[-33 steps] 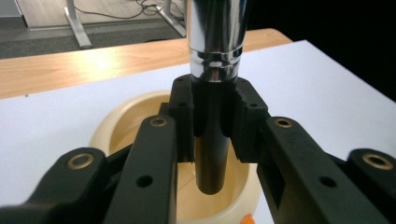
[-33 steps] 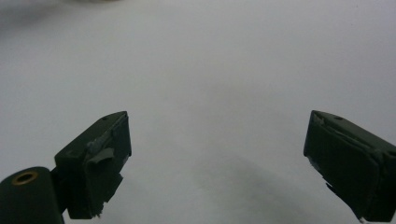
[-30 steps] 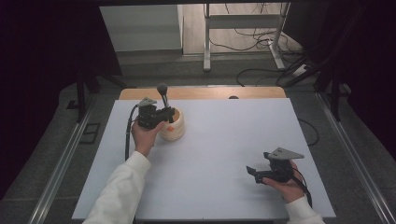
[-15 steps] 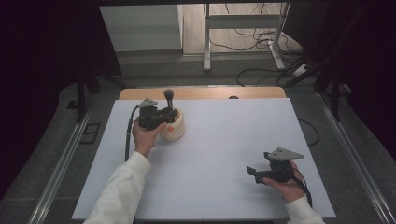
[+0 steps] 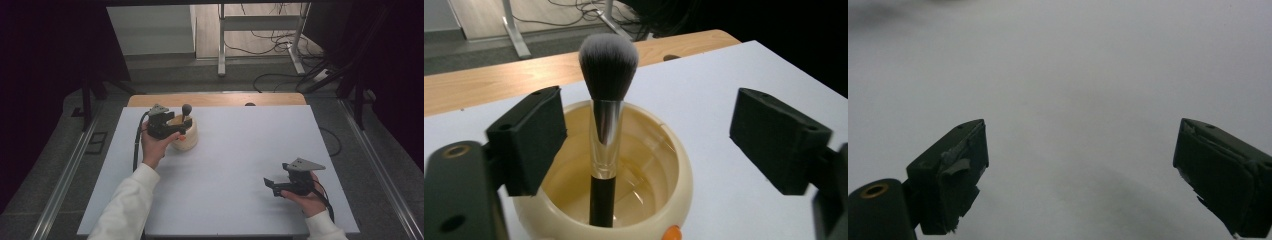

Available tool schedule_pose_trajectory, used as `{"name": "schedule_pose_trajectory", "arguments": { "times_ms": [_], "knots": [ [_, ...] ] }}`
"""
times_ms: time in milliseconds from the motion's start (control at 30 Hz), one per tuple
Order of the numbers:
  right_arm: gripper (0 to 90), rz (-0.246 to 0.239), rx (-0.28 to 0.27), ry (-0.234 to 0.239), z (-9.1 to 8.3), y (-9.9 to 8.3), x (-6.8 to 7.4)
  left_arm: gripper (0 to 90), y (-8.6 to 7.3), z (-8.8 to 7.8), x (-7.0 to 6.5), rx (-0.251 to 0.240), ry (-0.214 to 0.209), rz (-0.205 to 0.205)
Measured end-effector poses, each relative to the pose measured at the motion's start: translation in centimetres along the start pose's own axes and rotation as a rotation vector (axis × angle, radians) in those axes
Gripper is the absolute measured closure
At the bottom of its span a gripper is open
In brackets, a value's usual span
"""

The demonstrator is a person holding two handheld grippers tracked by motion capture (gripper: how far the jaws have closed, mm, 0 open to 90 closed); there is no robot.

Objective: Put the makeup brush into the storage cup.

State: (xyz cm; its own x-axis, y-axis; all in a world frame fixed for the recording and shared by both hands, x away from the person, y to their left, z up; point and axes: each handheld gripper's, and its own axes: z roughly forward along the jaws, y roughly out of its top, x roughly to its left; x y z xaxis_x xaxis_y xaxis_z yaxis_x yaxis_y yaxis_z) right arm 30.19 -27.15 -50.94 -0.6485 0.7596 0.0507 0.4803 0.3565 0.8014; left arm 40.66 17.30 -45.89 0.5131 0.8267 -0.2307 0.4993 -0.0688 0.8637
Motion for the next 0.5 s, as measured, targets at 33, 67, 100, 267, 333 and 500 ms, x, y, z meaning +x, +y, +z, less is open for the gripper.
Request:
{"name": "schedule_pose_trajectory", "arguments": {
  "times_ms": [33, 67, 100, 267, 333, 500],
  "knots": [
    [8.3, 0.000, 0.000, 0.000, 0.0, 0.0, 0.0, 13.0, 0.0, -0.1, 0.0, 0.005, -0.004, 0.003],
    [8.3, 0.001, -0.001, -0.001, 0.0, 0.0, 0.0, 12.1, 0.0, -0.1, -0.1, 0.008, -0.002, 0.005],
    [8.3, 0.002, -0.002, 0.000, 0.0, 0.0, 0.0, 11.2, 0.0, -0.2, -0.2, 0.012, -0.005, 0.007],
    [8.3, 0.003, -0.010, 0.006, -0.2, 0.0, -0.1, 8.7, 0.1, -0.8, -0.4, 0.028, -0.017, 0.007],
    [8.2, 0.011, -0.021, 0.012, -0.3, 0.1, -0.2, 8.6, 0.2, -1.1, -0.5, 0.034, -0.014, 0.014],
    [8.3, 0.004, -0.040, 0.021, -0.5, 0.1, -0.2, 8.0, 0.1, -1.6, -0.9, 0.064, -0.022, 0.043]
  ]
}}
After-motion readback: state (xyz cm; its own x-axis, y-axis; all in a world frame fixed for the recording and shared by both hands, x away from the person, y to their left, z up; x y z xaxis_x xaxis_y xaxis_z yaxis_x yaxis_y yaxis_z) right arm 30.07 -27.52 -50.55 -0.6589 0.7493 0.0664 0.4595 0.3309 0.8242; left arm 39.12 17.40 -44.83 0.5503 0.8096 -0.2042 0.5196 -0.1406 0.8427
